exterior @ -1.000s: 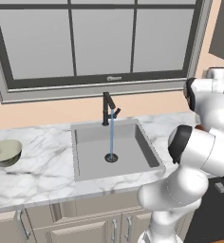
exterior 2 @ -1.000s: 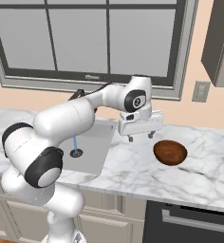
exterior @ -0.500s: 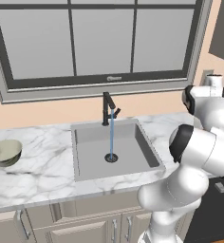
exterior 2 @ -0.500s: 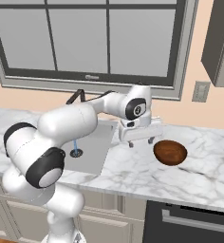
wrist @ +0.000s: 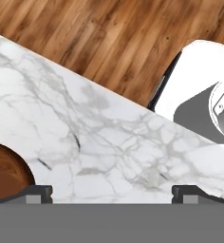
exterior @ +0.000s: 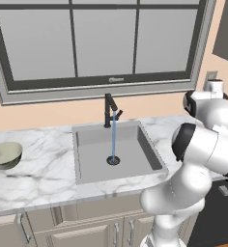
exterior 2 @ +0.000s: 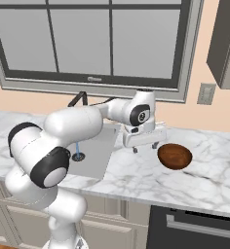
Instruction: Rinse each bowl for a few seconds and place them down in the sink or on the counter.
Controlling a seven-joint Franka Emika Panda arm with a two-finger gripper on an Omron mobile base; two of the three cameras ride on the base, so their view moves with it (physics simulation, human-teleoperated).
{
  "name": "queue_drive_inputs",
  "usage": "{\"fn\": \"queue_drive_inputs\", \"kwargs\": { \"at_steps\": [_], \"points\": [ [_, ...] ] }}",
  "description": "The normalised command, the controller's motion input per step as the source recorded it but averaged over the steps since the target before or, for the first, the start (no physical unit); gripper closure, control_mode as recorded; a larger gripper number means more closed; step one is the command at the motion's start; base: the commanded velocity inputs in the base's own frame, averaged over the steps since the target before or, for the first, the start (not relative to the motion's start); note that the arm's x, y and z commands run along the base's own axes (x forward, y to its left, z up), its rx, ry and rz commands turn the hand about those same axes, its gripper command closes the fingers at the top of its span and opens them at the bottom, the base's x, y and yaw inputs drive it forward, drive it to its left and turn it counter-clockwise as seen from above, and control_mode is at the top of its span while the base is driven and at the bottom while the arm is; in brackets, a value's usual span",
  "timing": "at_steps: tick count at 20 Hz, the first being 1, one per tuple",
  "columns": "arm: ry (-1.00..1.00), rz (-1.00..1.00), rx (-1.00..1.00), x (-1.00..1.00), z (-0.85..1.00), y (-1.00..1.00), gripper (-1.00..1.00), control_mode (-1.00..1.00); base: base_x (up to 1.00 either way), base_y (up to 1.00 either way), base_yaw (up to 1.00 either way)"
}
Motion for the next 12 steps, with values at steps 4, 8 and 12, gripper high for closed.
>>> {"fn": "queue_drive_inputs", "kwargs": {
  "at_steps": [4, 8, 12],
  "points": [
    [0.0, 0.0, 0.0, 0.21, -0.12, -0.06, -1.0, -1.0, 0.0, 0.0, 0.0],
    [0.0, 0.0, 0.0, 0.15, -0.13, -0.13, -1.0, -1.0, 0.0, 0.0, 0.0],
    [0.0, 0.0, 0.0, 0.1, -0.14, -0.16, -1.0, -1.0, 0.0, 0.0, 0.0]
  ]
}}
